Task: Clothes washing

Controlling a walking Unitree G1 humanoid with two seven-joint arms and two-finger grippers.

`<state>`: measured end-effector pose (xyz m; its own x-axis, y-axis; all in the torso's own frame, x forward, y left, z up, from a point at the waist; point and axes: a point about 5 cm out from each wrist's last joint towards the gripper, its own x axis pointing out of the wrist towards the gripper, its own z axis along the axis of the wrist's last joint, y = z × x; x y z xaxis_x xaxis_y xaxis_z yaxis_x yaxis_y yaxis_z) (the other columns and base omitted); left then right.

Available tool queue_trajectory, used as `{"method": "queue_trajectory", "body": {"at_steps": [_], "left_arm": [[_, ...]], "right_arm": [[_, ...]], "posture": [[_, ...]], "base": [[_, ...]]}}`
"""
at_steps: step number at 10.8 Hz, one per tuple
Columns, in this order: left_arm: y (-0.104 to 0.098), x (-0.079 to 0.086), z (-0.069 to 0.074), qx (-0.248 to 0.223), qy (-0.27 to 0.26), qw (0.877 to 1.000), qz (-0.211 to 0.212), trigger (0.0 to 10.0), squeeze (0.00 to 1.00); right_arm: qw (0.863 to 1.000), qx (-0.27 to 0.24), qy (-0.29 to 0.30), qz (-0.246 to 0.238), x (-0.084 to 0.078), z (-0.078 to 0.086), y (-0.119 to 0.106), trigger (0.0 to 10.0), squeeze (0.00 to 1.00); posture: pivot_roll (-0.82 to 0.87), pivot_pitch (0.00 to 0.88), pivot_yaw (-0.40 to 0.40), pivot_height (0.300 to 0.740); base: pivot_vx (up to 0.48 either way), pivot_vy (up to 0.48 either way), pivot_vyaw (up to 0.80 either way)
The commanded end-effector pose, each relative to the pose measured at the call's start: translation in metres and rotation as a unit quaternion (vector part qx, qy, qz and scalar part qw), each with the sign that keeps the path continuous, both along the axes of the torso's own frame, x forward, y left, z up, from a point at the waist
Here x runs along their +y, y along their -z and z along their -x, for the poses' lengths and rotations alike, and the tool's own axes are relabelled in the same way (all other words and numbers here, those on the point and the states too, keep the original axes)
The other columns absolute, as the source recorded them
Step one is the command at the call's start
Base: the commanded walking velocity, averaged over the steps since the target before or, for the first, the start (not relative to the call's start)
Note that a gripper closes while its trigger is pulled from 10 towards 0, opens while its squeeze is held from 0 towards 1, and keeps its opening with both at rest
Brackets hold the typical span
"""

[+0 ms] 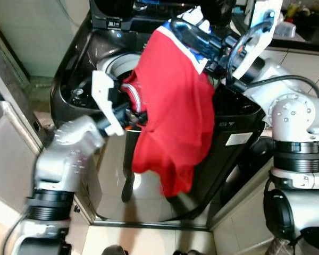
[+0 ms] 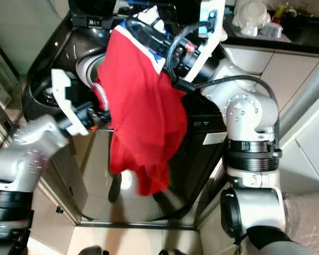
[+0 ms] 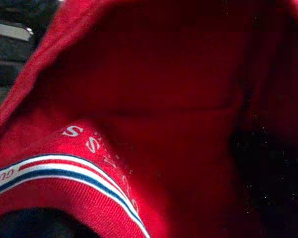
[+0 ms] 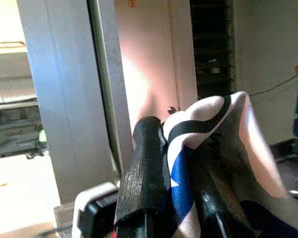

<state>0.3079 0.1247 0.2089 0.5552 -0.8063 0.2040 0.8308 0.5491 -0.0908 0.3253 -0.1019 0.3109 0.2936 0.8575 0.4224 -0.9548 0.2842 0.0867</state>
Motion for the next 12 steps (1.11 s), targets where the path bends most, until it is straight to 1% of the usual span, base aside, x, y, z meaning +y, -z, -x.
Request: {"method": "queue_trajectory", "body": {"at_steps": [1, 2, 3, 4, 5, 6, 7, 8, 9, 11, 12], "left_arm": [[-0.003, -0.006, -0.003, -0.008, 0.008, 1.0, -0.006, 7.1, 0.0], [-0.006, -0.009, -0.01, -0.009, -0.015, 1.0, 0.015, 0.0, 0.0], [-0.007, -0.01, -0.012, -0.01, -0.024, 0.999, 0.022, 0.0, 0.0], [-0.008, -0.008, -0.02, -0.021, -0.071, 0.997, 0.023, 0.0, 0.0], [-0.007, -0.012, -0.021, -0.023, -0.09, 0.995, 0.035, 0.0, 0.0], [-0.007, -0.012, -0.024, -0.012, -0.105, 0.993, 0.057, 0.0, 0.0], [-0.011, -0.01, -0.028, 0.004, -0.129, 0.986, 0.104, 0.0, 0.0], [-0.02, -0.006, -0.035, 0.026, -0.157, 0.97, 0.185, 0.0, 0.0], [-0.021, -0.006, -0.037, 0.025, -0.168, 0.966, 0.192, 0.0, 0.0], [-0.016, -0.012, -0.035, 0.011, -0.165, 0.974, 0.153, 0.0, 0.0], [-0.022, -0.014, -0.031, -0.005, -0.151, 0.976, 0.16, 0.0, 0.0]], "right_arm": [[0.999, -0.033, -0.01, -0.014, 0.002, 0.007, -0.02, 10.0, 0.0], [0.999, -0.034, -0.021, -0.022, 0.006, 0.009, -0.022, 10.0, 0.0], [0.999, -0.033, -0.022, -0.021, 0.008, 0.009, -0.022, 10.0, 0.0], [0.999, -0.027, -0.022, -0.023, 0.008, 0.008, -0.02, 10.0, 0.0], [0.999, -0.022, -0.022, -0.024, 0.009, 0.008, -0.019, 10.0, 0.0], [0.999, -0.021, -0.024, -0.025, 0.01, 0.009, -0.019, 10.0, 0.0], [0.999, -0.02, -0.027, -0.029, 0.011, 0.01, -0.019, 10.0, 0.0], [0.999, -0.02, -0.03, -0.032, 0.012, 0.011, -0.021, 10.0, 0.0], [0.999, -0.02, -0.031, -0.033, 0.012, 0.012, -0.022, 10.0, 0.0], [0.999, -0.018, -0.029, -0.031, 0.011, 0.011, -0.022, 10.0, 0.0], [0.999, -0.012, -0.024, -0.028, 0.01, 0.01, -0.019, 10.0, 0.0]], "posture": [[-0.03, 0.0, -0.04, 0.74], [-0.03, 0.0, -0.044, 0.74], [-0.03, 0.0, -0.044, 0.74], [-0.03, 0.0, -0.049, 0.74], [-0.03, 0.0, -0.052, 0.74], [-0.03, 0.0, -0.051, 0.74], [-0.03, 0.0, -0.051, 0.74], [-0.03, 0.0, -0.051, 0.74], [-0.04, 0.0, -0.054, 0.74], [-0.04, 0.0, -0.058, 0.74], [-0.04, 0.0, -0.062, 0.74]], "base": [[0.0, 0.0, 0.0], [0.0, 0.0, 0.0], [0.0, 0.0, 0.0], [0.0, 0.0, 0.0], [0.0, 0.0, 0.0], [0.0, 0.0, 0.0], [0.0, 0.0, 0.0], [0.0, 0.0, 0.0], [0.0, 0.0, 0.0], [0.0, 0.0, 0.0], [0.0, 0.0, 0.0]]}}
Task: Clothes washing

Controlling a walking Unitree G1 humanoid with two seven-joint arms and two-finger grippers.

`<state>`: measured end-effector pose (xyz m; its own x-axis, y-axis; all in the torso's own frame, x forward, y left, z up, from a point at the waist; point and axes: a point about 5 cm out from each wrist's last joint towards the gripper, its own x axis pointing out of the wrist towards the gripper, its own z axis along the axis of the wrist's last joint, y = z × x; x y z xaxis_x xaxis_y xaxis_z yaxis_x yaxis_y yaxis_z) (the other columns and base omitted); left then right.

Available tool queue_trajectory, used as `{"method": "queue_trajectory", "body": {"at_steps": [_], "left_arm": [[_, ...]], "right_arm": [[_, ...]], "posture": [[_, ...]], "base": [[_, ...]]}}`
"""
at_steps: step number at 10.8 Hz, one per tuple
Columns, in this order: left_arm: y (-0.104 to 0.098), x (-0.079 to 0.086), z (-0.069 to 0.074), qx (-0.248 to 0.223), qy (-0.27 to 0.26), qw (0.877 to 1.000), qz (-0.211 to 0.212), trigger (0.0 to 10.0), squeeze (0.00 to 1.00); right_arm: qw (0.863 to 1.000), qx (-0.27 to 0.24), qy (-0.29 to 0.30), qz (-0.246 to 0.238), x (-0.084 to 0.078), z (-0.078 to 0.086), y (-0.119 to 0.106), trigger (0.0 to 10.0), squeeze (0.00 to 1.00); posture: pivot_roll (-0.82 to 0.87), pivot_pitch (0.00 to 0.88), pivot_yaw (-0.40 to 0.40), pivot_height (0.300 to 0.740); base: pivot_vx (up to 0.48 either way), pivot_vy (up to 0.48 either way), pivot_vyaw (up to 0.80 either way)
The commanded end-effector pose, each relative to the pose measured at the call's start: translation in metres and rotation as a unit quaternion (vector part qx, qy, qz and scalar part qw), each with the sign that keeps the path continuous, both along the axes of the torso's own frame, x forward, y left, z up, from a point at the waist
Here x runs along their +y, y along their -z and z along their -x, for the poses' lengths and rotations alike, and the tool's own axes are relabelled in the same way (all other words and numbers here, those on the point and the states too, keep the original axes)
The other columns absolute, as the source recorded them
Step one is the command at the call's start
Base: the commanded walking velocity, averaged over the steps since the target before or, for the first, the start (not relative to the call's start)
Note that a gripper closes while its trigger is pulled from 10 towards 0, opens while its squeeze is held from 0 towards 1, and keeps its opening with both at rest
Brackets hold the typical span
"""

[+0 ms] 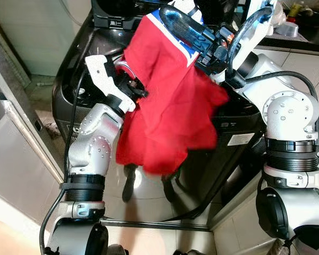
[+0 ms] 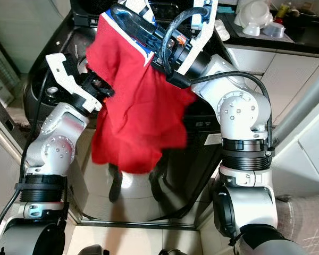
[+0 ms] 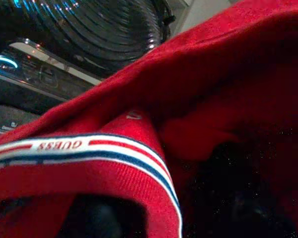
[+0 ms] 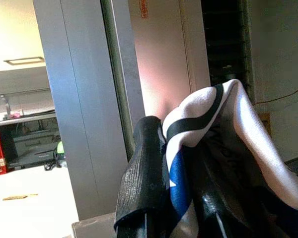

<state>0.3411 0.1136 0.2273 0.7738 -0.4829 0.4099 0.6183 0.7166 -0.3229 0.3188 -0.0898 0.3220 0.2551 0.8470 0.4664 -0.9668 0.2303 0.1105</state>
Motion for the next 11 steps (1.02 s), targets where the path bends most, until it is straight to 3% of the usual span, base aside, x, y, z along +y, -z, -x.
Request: {"method": "queue_trajectory", "body": {"at_steps": [1, 2, 5, 7, 8, 9, 10, 11], "left_arm": [[-0.016, 0.0, 0.004, -0.031, 0.011, 0.999, 0.03, 0.0, 0.0], [-0.027, -0.003, 0.007, -0.053, 0.025, 0.997, 0.059, 0.0, 0.0], [-0.04, 0.001, -0.009, -0.073, -0.031, 0.997, -0.008, 0.0, 0.0], [-0.057, 0.006, -0.012, -0.092, -0.026, 0.995, 0.008, 0.0, 0.0], [-0.056, 0.003, -0.012, -0.09, -0.017, 0.996, 0.011, 0.0, 0.0], [-0.051, 0.0, -0.013, -0.082, -0.018, 0.996, 0.008, 0.0, 0.0], [-0.046, 0.0, -0.014, -0.075, -0.022, 0.997, 0.004, 0.0, 0.0], [-0.044, 0.001, -0.016, -0.072, -0.025, 0.997, 0.002, 0.0, 0.0]], "right_arm": [[1.0, -0.017, -0.001, -0.005, -0.003, 0.005, -0.01, 10.0, 0.0], [1.0, -0.016, -0.001, -0.008, -0.005, 0.004, -0.011, 10.0, 0.0], [1.0, 0.01, 0.028, 0.002, -0.015, -0.006, -0.003, 10.0, 0.0], [0.999, 0.018, 0.049, 0.002, -0.018, -0.009, -0.001, 10.0, 0.0], [0.994, 0.042, 0.103, 0.002, -0.022, -0.021, 0.002, 10.0, 1.0], [0.987, 0.049, 0.15, 0.003, -0.026, -0.029, 0.005, 10.0, 1.0], [0.966, 0.023, 0.258, 0.027, -0.035, -0.043, 0.005, 10.0, 1.0], [0.944, 0.0, 0.327, 0.048, -0.042, -0.05, 0.006, 10.0, 1.0]], "posture": [[-0.04, 0.0, -0.064, 0.74], [-0.04, 0.0, -0.072, 0.74], [-0.06, 0.0, -0.097, 0.74], [-0.07, 0.0, -0.092, 0.74], [-0.07, 0.0, -0.086, 0.74], [-0.08, 0.0, -0.081, 0.74], [-0.08, 0.0, -0.081, 0.74], [-0.08, 0.0, -0.081, 0.74]], "base": [[0.0, 0.0, 0.0], [0.0, 0.0, 0.0], [0.0, 0.0, 0.0], [0.0, 0.0, 0.0], [0.0, 0.0, 0.0], [0.0, 0.0, 0.0], [0.0, 0.0, 0.0], [0.0, 0.0, 0.0]]}}
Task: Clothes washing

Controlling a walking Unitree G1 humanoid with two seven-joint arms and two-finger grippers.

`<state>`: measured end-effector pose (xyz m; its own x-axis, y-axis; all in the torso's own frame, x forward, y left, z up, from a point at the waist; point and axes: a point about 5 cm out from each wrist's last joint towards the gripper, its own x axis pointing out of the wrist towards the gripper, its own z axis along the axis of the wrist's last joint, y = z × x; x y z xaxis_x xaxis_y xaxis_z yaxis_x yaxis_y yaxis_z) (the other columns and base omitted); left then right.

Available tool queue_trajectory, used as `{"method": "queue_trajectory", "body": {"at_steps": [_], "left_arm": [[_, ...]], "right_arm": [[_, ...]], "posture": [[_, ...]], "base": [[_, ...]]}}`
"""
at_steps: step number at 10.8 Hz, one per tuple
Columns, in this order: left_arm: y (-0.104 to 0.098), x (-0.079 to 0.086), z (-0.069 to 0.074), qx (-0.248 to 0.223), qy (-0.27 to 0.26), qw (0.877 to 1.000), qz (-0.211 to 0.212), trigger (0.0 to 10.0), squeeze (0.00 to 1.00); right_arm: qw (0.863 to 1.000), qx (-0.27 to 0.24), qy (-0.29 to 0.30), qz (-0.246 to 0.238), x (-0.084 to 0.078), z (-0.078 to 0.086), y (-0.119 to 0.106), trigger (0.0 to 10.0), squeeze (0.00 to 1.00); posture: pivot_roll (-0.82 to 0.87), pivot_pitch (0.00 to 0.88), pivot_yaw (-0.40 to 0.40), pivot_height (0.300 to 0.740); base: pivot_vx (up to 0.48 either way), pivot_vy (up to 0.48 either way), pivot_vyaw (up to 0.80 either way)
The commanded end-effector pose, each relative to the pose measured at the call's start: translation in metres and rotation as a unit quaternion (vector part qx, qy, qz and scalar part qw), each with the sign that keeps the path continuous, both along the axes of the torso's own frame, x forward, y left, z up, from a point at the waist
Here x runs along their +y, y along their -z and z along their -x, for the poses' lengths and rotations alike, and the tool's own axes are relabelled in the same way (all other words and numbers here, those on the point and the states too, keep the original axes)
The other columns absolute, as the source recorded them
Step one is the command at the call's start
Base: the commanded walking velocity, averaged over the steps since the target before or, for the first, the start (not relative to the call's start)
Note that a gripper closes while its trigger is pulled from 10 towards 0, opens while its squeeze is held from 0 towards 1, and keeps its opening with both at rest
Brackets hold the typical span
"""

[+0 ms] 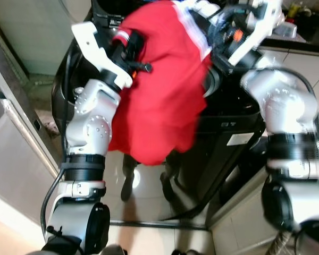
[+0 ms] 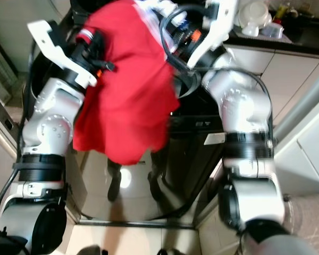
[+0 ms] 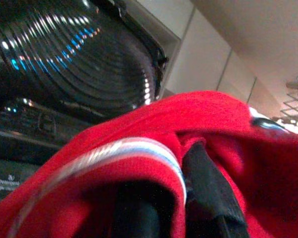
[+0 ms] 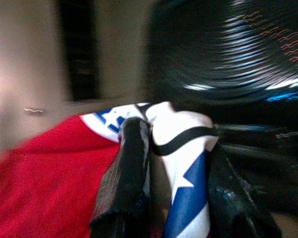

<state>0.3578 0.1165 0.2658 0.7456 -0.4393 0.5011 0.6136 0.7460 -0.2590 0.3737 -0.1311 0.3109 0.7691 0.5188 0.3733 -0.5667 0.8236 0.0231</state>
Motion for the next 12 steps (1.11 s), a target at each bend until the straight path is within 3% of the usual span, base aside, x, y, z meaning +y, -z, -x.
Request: {"method": "queue_trajectory", "body": {"at_steps": [1, 2, 3, 5, 6, 7, 8, 9, 10, 11, 12], "left_arm": [[-0.004, 0.0, -0.001, -0.01, -0.005, 1.0, -0.005, 0.0, 0.0], [-0.001, 0.002, -0.003, -0.002, -0.011, 1.0, -0.009, 0.0, 0.0], [0.001, 0.003, -0.004, 0.002, -0.017, 1.0, -0.013, 0.0, 0.0], [0.002, 0.003, -0.006, 0.004, -0.017, 1.0, -0.015, 0.0, 0.0], [0.002, 0.004, -0.008, 0.006, -0.022, 1.0, -0.014, 0.0, 0.0], [0.002, 0.005, -0.008, 0.007, -0.024, 1.0, -0.014, 0.0, 0.0], [0.003, 0.005, -0.009, 0.009, -0.028, 0.999, -0.018, 0.0, 0.0], [0.004, 0.005, -0.009, 0.01, -0.028, 0.999, -0.018, 0.0, 0.0], [0.005, 0.004, -0.009, 0.011, -0.03, 0.999, -0.019, 0.0, 0.0], [0.007, 0.007, -0.017, 0.02, -0.051, 0.997, -0.055, 0.0, 0.0], [-0.007, 0.019, -0.038, 0.015, -0.081, 0.987, -0.137, 0.0, 0.0]], "right_arm": [[0.996, -0.035, 0.075, 0.03, -0.012, -0.004, -0.007, 10.0, 1.0], [0.971, -0.095, 0.195, 0.102, -0.027, -0.007, -0.011, 10.0, 1.0], [0.948, -0.123, 0.262, 0.134, -0.037, -0.007, -0.014, 10.0, 1.0], [0.941, -0.14, 0.271, 0.144, -0.037, -0.009, -0.01, 10.0, 1.0], [0.904, -0.203, 0.332, 0.178, -0.04, -0.007, -0.018, 10.0, 1.0], [0.881, -0.239, 0.361, 0.191, -0.042, -0.004, -0.024, 10.0, 1.0], [0.877, -0.255, 0.36, 0.188, -0.039, -0.003, -0.026, 10.0, 1.0], [0.916, -0.196, 0.33, 0.121, -0.037, -0.01, -0.02, 10.0, 1.0], [0.941, -0.148, 0.293, 0.079, -0.035, -0.017, -0.014, 10.0, 1.0], [0.957, -0.111, 0.26, 0.058, -0.031, -0.021, -0.007, 10.0, 1.0], [0.957, -0.111, 0.262, 0.056, -0.031, -0.021, 0.0, 10.0, 0.0]], "posture": [[-0.08, 0.0, -0.083, 0.74], [-0.08, 0.0, -0.085, 0.74], [-0.08, 0.0, -0.083, 0.74], [-0.09, 0.0, -0.079, 0.74], [-0.09, 0.0, -0.078, 0.74], [-0.09, 0.0, -0.079, 0.74], [-0.09, 0.0, -0.079, 0.74], [-0.08, 0.0, -0.082, 0.74], [-0.08, 0.0, -0.082, 0.74], [-0.08, 0.0, -0.08, 0.74], [-0.09, 0.0, -0.057, 0.74]], "base": [[0.0, 0.0, 0.0], [0.0, 0.0, 0.0], [0.0, 0.0, 0.0], [0.0, 0.0, 0.0], [0.0, 0.0, 0.0], [0.0, 0.0, 0.0], [0.0, 0.0, 0.0], [0.0, 0.0, 0.0], [0.0, 0.0, 0.0], [0.0, 0.0, 0.0], [0.0, 0.0, 0.0]]}}
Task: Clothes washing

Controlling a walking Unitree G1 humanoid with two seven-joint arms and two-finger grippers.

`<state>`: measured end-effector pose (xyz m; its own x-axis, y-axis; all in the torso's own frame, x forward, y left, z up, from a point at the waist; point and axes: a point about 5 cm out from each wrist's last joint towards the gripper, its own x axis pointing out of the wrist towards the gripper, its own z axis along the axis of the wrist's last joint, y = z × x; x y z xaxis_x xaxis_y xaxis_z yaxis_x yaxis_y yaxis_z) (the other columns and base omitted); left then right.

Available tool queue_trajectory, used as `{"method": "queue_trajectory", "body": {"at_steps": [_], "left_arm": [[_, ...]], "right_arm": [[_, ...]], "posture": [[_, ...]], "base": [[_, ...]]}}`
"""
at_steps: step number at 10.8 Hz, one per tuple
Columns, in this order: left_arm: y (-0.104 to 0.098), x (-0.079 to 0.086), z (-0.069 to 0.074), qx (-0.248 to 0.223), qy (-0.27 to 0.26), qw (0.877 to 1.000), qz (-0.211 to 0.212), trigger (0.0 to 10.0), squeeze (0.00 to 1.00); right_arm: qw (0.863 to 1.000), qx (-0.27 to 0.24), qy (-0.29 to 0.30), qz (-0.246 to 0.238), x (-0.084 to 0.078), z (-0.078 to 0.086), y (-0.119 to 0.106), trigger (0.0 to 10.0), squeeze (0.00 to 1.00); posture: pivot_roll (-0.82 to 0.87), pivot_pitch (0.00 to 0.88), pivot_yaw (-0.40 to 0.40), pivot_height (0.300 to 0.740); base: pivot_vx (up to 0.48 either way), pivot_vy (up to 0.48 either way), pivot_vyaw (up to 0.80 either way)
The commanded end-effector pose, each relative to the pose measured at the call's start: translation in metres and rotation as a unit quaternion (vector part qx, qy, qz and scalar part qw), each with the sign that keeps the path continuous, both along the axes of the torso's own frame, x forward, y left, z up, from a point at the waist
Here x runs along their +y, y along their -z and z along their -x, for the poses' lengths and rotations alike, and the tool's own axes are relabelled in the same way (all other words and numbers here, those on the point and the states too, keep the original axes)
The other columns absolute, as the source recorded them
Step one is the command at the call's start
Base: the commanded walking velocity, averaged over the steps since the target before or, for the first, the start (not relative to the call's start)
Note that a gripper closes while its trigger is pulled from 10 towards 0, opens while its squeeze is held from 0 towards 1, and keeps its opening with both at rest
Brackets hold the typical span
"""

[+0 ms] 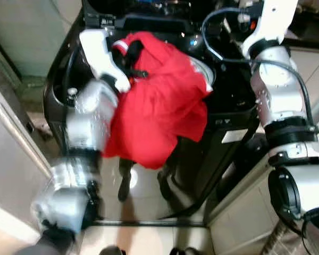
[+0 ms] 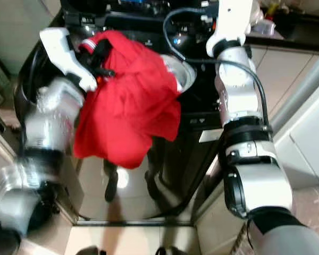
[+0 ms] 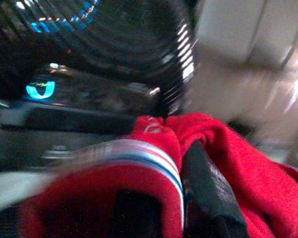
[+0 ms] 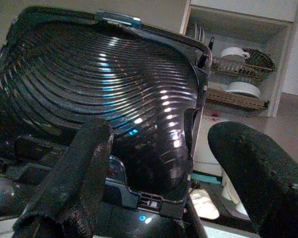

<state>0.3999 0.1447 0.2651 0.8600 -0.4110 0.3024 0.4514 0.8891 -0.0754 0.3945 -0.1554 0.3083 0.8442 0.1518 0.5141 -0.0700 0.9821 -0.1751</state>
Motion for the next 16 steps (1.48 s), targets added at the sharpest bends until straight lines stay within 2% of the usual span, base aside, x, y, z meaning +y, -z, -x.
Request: {"method": "queue_trajectory", "body": {"at_steps": [1, 2, 3, 4, 5, 6, 7, 8, 9, 10, 11, 12, 13, 15, 16], "left_arm": [[-0.036, -0.001, -0.009, -0.043, 0.0, 0.998, -0.054, 0.0, 0.0], [-0.052, 0.001, -0.013, -0.048, -0.013, 0.995, -0.088, 0.0, 0.0], [-0.09, -0.007, -0.017, -0.067, -0.038, 0.984, -0.158, 0.0, 0.0], [-0.114, -0.011, -0.016, -0.091, -0.066, 0.975, -0.19, 0.0, 0.0], [-0.132, -0.015, -0.015, -0.124, -0.113, 0.956, -0.241, 0.0, 0.0], [-0.132, -0.019, -0.016, -0.134, -0.132, 0.944, -0.271, 0.0, 0.0], [-0.091, -0.026, -0.023, -0.095, -0.119, 0.931, -0.331, 0.0, 0.0], [-0.065, -0.023, -0.026, -0.061, -0.112, 0.925, -0.358, 1.3, 0.0], [-0.034, -0.017, -0.028, -0.019, -0.112, 0.914, -0.39, 10.0, 0.0], [-0.007, -0.011, -0.027, 0.02, -0.106, 0.914, -0.39, 10.0, 1.0], [-0.005, -0.009, -0.027, 0.026, -0.113, 0.921, -0.372, 10.0, 1.0], [-0.014, -0.004, -0.028, 0.036, -0.125, 0.947, -0.293, 10.0, 1.0], [-0.023, 0.0, -0.029, 0.048, -0.127, 0.968, -0.213, 10.0, 1.0], [-0.024, 0.001, -0.03, 0.092, -0.105, 0.986, -0.091, 10.0, 1.0], [-0.026, -0.001, -0.03, 0.098, -0.093, 0.989, -0.054, 10.0, 1.0]], "right_arm": [[1.0, -0.004, 0.011, -0.017, -0.008, 0.002, 0.003, 10.0, 0.0], [1.0, -0.006, 0.009, -0.02, -0.008, 0.003, 0.006, 10.0, 0.0], [1.0, -0.007, 0.002, -0.025, -0.004, 0.011, 0.018, 10.0, 0.0], [0.999, -0.007, 0.003, -0.031, -0.004, 0.016, 0.025, 10.0, 0.0], [0.999, -0.007, 0.015, -0.034, -0.005, 0.023, 0.034, 10.0, 0.0], [0.999, -0.007, 0.022, -0.033, -0.005, 0.027, 0.039, 10.0, 0.0], [0.999, 0.002, 0.025, -0.035, -0.004, 0.031, 0.046, 10.0, 0.0], [0.999, 0.006, 0.02, -0.034, -0.002, 0.033, 0.049, 10.0, 0.0], [0.999, 0.008, 0.013, -0.032, 0.002, 0.036, 0.051, 10.0, 0.0], [0.999, 0.011, 0.01, -0.032, 0.005, 0.039, 0.051, 10.0, 0.0], [0.999, 0.014, 0.007, -0.034, 0.006, 0.04, 0.052, 10.0, 0.0], [0.999, 0.018, 0.001, -0.038, 0.006, 0.041, 0.052, 10.0, 0.0], [0.998, 0.024, -0.008, -0.053, 0.007, 0.042, 0.052, 10.0, 0.0], [0.996, 0.044, -0.022, -0.073, 0.01, 0.041, 0.056, 10.0, 0.0], [0.996, 0.047, -0.025, -0.071, 0.011, 0.041, 0.056, 10.0, 0.0]], "posture": [[-0.1, 0.0, -0.033, 0.74], [-0.11, 0.0, -0.01, 0.74], [-0.16, 0.0, 0.046, 0.74], [-0.19, 0.0, 0.077, 0.74], [-0.22, 0.0, 0.109, 0.74], [-0.24, 0.0, 0.123, 0.74], [-0.25, 0.0, 0.128, 0.74], [-0.25, 0.0, 0.128, 0.74], [-0.26, 0.002, 0.123, 0.74], [-0.26, 0.011, 0.116, 0.74], [-0.26, 0.012, 0.112, 0.74], [-0.25, 0.012, 0.107, 0.74], [-0.25, 0.009, 0.098, 0.74], [-0.23, 0.005, 0.082, 0.74], [-0.22, 0.005, 0.077, 0.74]], "base": [[0.0, 0.0, 0.0], [0.0, 0.0, 0.0], [0.0, 0.0, 0.0], [0.0, 0.0, 0.0], [0.0, 0.0, 0.0], [0.0, 0.0, 0.0], [0.0, 0.0, 0.0], [0.0, 0.0, 0.0], [0.0, 0.0, 0.0], [0.0, 0.0, 0.0], [0.0, 0.0, 0.0], [0.0, 0.0, 0.0], [0.0, 0.0, 0.0], [0.0, 0.0, 0.0], [0.0, 0.0, 0.0]]}}
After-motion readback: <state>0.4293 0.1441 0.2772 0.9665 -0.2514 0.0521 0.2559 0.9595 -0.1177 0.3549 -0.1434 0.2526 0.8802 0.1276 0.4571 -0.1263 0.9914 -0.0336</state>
